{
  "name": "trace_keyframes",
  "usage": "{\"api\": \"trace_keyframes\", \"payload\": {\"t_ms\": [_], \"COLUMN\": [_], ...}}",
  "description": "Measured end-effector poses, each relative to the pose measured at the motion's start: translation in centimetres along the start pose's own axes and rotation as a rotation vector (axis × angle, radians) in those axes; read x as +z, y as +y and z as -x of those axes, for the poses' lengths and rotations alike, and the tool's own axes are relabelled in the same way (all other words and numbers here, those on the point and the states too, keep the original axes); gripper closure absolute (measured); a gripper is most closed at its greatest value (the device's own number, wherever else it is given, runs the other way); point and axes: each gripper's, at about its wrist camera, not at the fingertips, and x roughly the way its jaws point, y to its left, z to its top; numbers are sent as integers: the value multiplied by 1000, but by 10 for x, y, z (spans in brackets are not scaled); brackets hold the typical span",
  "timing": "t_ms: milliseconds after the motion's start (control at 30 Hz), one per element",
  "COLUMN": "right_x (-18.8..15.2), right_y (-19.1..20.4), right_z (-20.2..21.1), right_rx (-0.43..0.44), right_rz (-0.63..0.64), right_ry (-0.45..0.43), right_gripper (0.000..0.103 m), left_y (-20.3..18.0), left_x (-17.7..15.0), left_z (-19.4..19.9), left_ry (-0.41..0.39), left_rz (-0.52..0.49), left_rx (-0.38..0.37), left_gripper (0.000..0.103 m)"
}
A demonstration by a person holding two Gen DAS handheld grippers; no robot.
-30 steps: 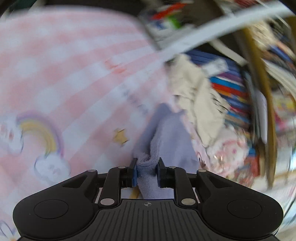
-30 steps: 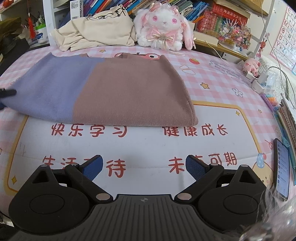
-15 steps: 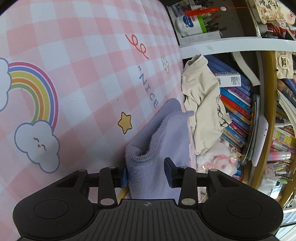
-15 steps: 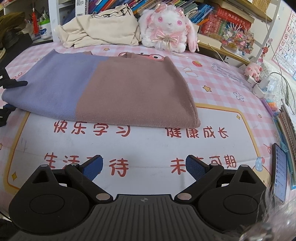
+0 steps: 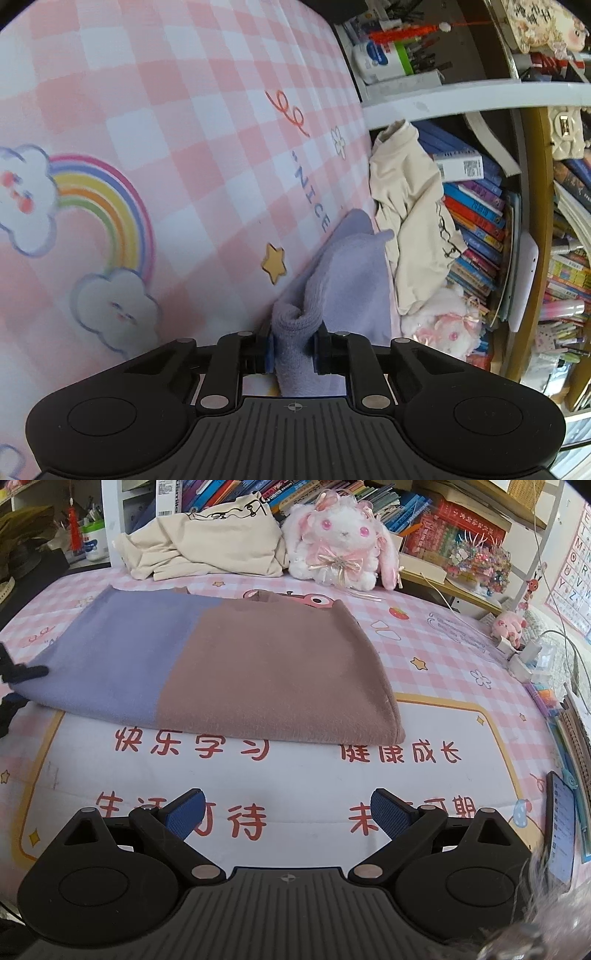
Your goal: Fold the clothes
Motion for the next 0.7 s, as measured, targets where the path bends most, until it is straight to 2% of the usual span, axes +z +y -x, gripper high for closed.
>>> {"api": "trace_keyframes", "payload": {"t_ms": [367, 700], "right_x": [10, 12], "right_y": [19, 25], "right_z": [-4, -2], "right_rx": [52, 61], "right_rz": [35, 60], "right_ry": [-18, -36], "right_gripper": [6, 6], "left_y": [22, 31], "left_x": [24, 26], "left_z": [48, 50], "left_ry": [-107, -112], "left_rz": [4, 48], "left_rx": [30, 14], "left_gripper": [86, 84]}}
